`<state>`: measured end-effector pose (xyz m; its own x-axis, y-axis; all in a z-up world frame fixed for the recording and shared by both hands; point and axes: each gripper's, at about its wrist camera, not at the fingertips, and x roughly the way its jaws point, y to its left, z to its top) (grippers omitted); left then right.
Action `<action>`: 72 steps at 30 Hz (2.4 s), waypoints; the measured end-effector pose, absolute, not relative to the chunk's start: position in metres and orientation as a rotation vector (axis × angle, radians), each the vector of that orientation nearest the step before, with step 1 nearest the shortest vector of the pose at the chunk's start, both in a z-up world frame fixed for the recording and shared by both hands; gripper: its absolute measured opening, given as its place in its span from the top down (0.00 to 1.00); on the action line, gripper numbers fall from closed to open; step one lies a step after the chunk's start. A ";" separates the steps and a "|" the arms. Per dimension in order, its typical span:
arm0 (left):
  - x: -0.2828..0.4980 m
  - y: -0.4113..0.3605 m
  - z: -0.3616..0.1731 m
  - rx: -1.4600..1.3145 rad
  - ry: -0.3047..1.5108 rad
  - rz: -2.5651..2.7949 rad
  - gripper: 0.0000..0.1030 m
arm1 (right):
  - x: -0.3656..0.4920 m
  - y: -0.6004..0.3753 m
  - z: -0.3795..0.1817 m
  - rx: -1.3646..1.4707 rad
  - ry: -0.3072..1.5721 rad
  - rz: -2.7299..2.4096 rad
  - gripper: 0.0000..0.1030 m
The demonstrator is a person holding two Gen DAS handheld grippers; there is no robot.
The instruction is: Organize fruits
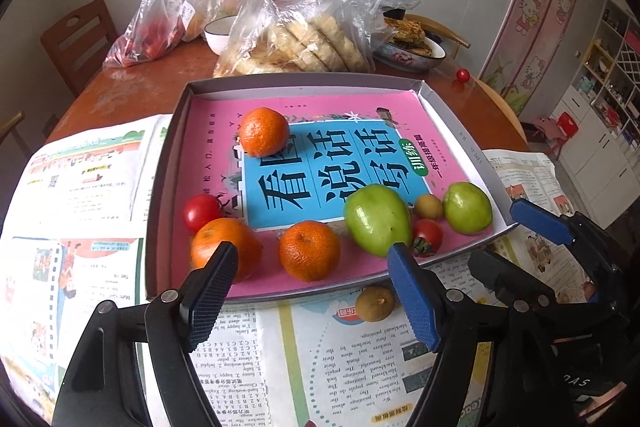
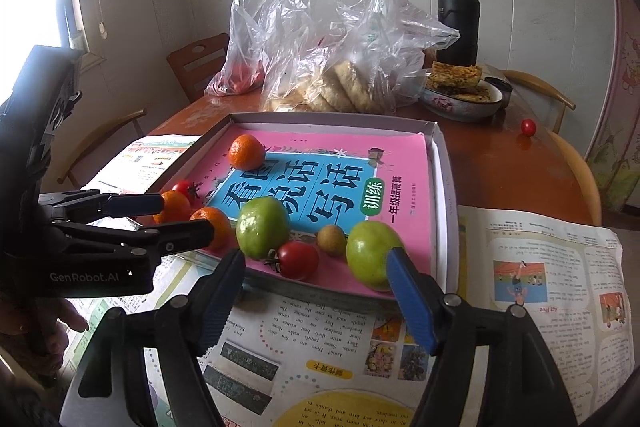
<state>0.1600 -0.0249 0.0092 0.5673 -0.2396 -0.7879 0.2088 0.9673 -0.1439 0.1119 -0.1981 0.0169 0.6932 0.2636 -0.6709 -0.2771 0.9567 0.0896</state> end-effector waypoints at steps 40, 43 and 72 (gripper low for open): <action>0.036 0.012 0.021 -0.098 0.823 -0.164 0.23 | 0.009 -0.211 0.022 -0.011 0.663 0.226 0.01; 0.022 0.014 0.011 -0.105 0.839 -0.144 0.23 | -0.003 -0.211 0.016 -0.008 0.675 0.220 0.01; -0.043 -0.022 -0.015 -0.004 0.864 -0.131 0.23 | -0.048 -0.206 0.004 0.012 0.669 0.211 0.01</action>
